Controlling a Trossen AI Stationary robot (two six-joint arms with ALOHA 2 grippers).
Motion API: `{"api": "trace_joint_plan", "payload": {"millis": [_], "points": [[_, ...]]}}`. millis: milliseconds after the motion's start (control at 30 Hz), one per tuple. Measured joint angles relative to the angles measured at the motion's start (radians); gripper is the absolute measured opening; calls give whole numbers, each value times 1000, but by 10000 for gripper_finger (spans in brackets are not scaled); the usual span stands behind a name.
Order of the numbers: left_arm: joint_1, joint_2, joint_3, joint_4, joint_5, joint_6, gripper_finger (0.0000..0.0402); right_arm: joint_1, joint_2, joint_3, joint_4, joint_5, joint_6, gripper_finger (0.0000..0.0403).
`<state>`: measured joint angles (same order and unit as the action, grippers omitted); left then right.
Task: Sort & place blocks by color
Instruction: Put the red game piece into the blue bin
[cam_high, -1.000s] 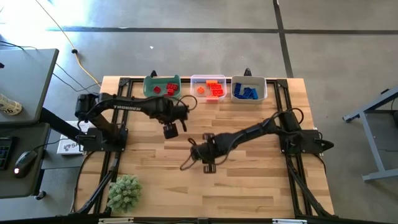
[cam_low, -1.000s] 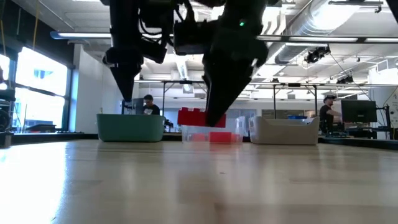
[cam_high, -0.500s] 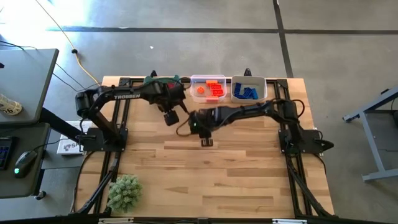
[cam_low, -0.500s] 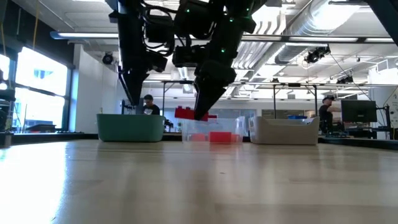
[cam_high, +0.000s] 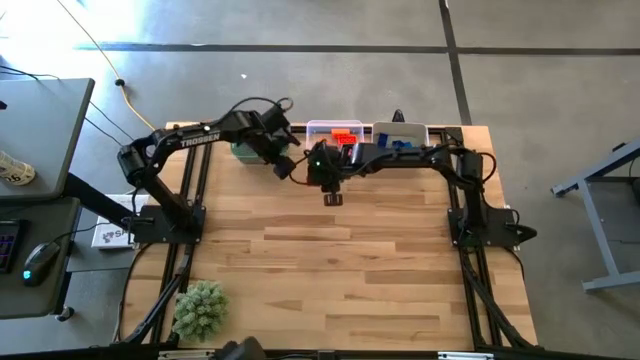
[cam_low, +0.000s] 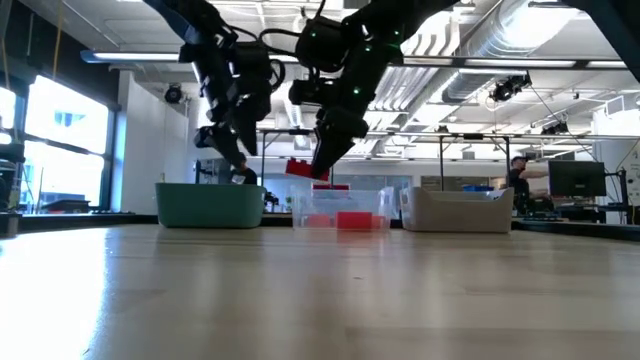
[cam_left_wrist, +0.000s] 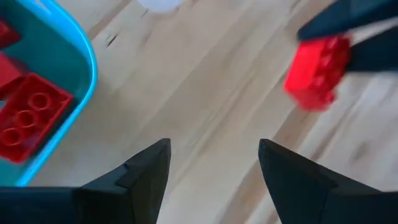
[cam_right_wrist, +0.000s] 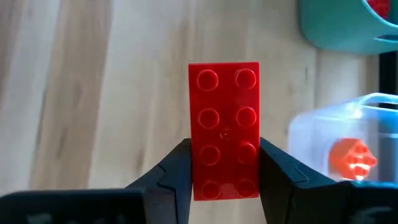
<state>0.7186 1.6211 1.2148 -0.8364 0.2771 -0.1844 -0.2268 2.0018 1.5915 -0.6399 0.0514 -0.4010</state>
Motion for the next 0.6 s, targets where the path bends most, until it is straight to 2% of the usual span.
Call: {"api": "trace_joint_plan", "payload": {"millis": [367,600], "points": [[101,0,0,182,258,-257,234,-60,-1,102,24,54,-116,114],[100,-1,0,303,292,-336,234,-102,-2,149,27,55,-123,114]]}}
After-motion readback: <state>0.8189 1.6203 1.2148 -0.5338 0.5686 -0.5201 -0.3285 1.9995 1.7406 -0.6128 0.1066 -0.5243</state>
